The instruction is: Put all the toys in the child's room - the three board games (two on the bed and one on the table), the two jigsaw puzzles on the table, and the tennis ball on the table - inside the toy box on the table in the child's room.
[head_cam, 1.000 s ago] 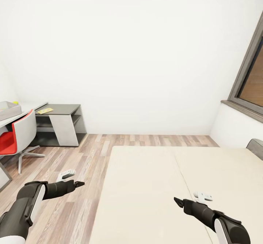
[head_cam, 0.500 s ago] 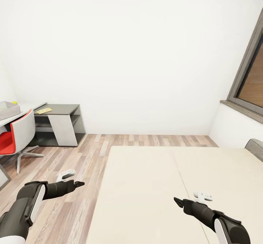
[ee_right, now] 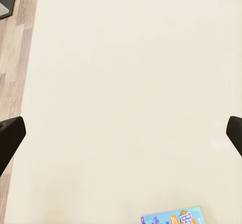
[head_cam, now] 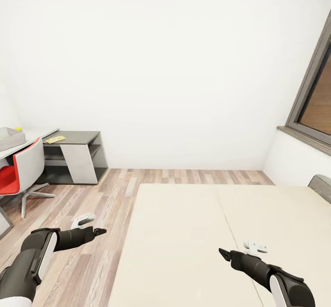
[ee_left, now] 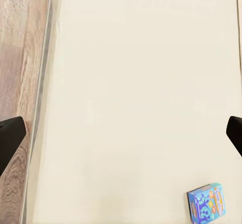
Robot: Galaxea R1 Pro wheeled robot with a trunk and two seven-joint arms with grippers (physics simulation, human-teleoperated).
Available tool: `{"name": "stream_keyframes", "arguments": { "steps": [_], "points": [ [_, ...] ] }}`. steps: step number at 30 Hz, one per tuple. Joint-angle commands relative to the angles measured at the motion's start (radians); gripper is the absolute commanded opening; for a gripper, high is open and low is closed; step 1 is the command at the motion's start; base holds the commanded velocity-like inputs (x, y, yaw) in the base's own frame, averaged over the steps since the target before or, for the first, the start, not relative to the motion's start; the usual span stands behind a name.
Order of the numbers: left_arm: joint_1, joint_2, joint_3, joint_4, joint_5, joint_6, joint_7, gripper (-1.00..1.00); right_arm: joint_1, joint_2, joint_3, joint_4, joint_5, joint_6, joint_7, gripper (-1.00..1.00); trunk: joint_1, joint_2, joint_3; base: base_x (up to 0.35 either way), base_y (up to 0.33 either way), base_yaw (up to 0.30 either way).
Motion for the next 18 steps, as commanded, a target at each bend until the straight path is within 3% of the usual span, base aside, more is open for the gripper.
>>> {"name": "stream_keyframes", "arguments": {
  "steps": [1,18],
  "points": [
    [-0.001,0.0,0.001,0.0,0.001,0.007,-0.003,1.0,-0.001,0.001,-0.002,-0.001,-0.008,0.007,0.0,1.0,0.001,-0.002,-0.002,0.0,0.0,0.0],
    [-0.002,0.0,0.001,0.0,0.001,0.007,-0.003,1.0,-0.001,0.001,-0.002,-0.001,-0.008,0.007,0.0,1.0,0.001,-0.002,-0.002,0.0,0.0,0.0]
  ]
}}
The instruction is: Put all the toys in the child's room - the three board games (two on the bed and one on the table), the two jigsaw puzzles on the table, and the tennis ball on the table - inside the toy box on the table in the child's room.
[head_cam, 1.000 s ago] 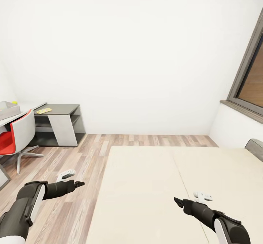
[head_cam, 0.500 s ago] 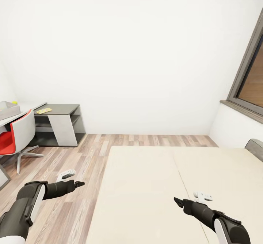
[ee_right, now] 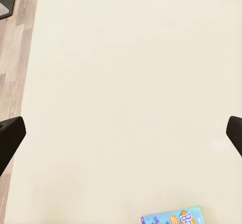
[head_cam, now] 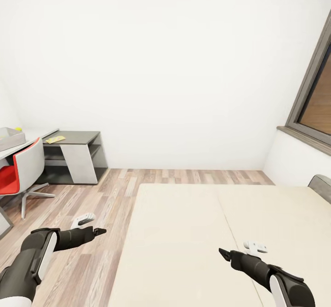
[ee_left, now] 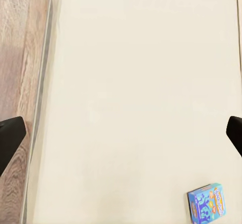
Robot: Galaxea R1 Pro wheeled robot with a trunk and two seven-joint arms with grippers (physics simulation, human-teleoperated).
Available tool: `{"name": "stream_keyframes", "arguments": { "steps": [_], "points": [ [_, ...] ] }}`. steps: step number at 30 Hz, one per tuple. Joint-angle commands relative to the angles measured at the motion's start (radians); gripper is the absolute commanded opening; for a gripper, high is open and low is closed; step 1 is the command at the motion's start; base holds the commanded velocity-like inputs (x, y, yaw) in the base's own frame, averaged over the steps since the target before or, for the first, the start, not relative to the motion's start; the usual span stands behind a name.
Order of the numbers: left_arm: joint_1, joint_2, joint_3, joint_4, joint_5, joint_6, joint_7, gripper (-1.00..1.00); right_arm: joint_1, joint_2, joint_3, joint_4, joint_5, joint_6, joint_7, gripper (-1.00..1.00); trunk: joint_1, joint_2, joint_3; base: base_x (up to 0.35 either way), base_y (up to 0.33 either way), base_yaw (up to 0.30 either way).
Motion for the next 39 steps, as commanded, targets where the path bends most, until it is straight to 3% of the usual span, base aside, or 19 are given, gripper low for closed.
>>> {"name": "stream_keyframes", "arguments": {
  "steps": [1,39],
  "points": [
    [-0.001,0.0,0.001,0.0,0.001,0.007,-0.003,1.0,-0.001,0.001,-0.002,-0.001,-0.008,0.007,0.0,1.0,0.001,-0.002,-0.002,0.0,0.0,0.0],
    [-0.001,0.0,0.001,0.0,0.001,0.007,-0.003,1.0,-0.001,0.0,-0.002,-0.001,-0.007,0.007,0.0,1.0,0.001,-0.002,-0.002,-0.015,0.0,0.0]
  ]
}}
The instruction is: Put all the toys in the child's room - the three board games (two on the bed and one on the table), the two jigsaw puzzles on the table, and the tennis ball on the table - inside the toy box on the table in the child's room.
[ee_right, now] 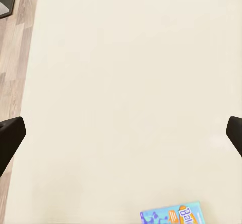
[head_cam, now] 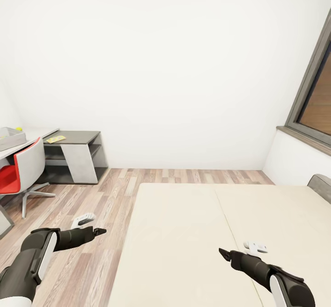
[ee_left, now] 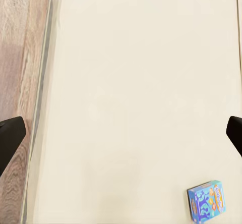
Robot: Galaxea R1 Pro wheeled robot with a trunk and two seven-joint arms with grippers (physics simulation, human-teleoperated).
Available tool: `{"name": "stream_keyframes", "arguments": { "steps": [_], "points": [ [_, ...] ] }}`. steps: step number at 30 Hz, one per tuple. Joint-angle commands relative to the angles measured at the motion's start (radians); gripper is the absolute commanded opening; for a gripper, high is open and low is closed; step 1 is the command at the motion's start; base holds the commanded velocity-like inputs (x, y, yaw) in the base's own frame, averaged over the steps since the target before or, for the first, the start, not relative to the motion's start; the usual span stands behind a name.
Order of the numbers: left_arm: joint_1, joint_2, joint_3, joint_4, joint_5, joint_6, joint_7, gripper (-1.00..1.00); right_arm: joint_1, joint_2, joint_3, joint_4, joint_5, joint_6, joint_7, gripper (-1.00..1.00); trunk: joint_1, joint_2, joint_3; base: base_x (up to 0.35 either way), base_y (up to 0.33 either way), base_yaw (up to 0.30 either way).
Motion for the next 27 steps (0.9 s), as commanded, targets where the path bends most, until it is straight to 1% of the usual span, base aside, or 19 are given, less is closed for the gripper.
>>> {"name": "stream_keyframes", "arguments": {
  "steps": [1,18,27],
  "points": [
    [-0.001,0.0,0.002,-0.001,0.001,0.007,-0.003,1.0,-0.001,0.001,-0.002,-0.001,-0.008,0.007,0.0,1.0,0.001,-0.002,-0.002,-0.03,0.0,0.0],
    [-0.001,0.0,0.002,-0.001,0.001,0.007,-0.003,1.0,-0.001,0.0,-0.002,-0.001,-0.009,0.007,0.0,1.0,0.001,-0.002,-0.002,-0.005,0.0,0.0],
    [-0.001,0.0,0.002,-0.001,0.001,0.007,-0.002,1.0,-0.001,0.009,-0.004,-0.002,-0.01,0.009,0.001,1.0,0.001,-0.002,-0.003,0.0,0.0,0.0]
  ]
}}
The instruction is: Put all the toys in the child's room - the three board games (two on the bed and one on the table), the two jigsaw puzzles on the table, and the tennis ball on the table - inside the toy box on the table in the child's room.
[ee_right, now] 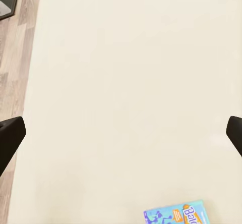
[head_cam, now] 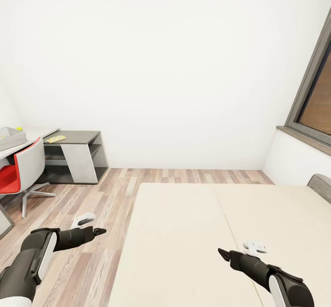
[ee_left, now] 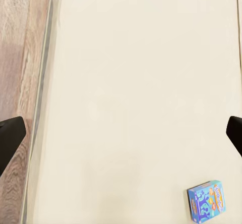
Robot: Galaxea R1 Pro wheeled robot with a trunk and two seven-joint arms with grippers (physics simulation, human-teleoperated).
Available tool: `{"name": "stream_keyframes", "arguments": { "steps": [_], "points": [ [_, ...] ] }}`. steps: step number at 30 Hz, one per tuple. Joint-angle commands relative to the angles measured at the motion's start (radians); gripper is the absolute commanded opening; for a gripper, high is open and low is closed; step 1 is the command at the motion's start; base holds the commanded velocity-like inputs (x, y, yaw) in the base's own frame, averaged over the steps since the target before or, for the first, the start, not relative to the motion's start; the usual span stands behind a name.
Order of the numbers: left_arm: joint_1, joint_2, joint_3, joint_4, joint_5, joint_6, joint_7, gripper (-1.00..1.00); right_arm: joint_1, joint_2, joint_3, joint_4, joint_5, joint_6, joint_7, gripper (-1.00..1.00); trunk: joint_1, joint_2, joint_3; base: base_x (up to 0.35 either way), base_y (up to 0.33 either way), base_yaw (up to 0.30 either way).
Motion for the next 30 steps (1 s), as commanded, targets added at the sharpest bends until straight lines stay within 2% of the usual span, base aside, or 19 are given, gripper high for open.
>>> {"name": "stream_keyframes", "arguments": {
  "steps": [1,21,25,27,30],
  "points": [
    [-0.001,0.0,0.002,0.0,0.001,0.007,-0.003,1.0,-0.001,0.001,-0.003,-0.001,-0.006,0.008,0.0,1.0,0.001,-0.002,-0.003,0.0,0.0,0.0],
    [-0.001,0.0,0.003,-0.001,0.001,0.01,-0.005,1.0,-0.011,0.003,-0.003,-0.001,-0.005,0.024,-0.008,1.0,0.001,-0.002,-0.033,0.0,0.0,0.0],
    [-0.001,0.0,0.001,-0.003,0.002,0.012,-0.005,1.0,-0.041,0.005,-0.002,0.004,-0.008,0.065,-0.056,1.0,0.001,-0.002,-0.038,0.0,0.0,0.0],
    [-0.001,0.0,0.0,-0.004,0.002,0.013,-0.006,1.0,-0.074,0.007,-0.002,0.026,-0.011,0.11,-0.107,1.0,0.001,-0.002,-0.039,0.0,0.0,0.0],
    [-0.001,0.0,-0.001,-0.005,0.002,0.014,-0.006,1.0,-0.154,0.01,-0.001,0.07,-0.014,0.172,-0.188,1.0,0.001,-0.002,-0.04,0.0,0.0,0.0]
  ]
}}
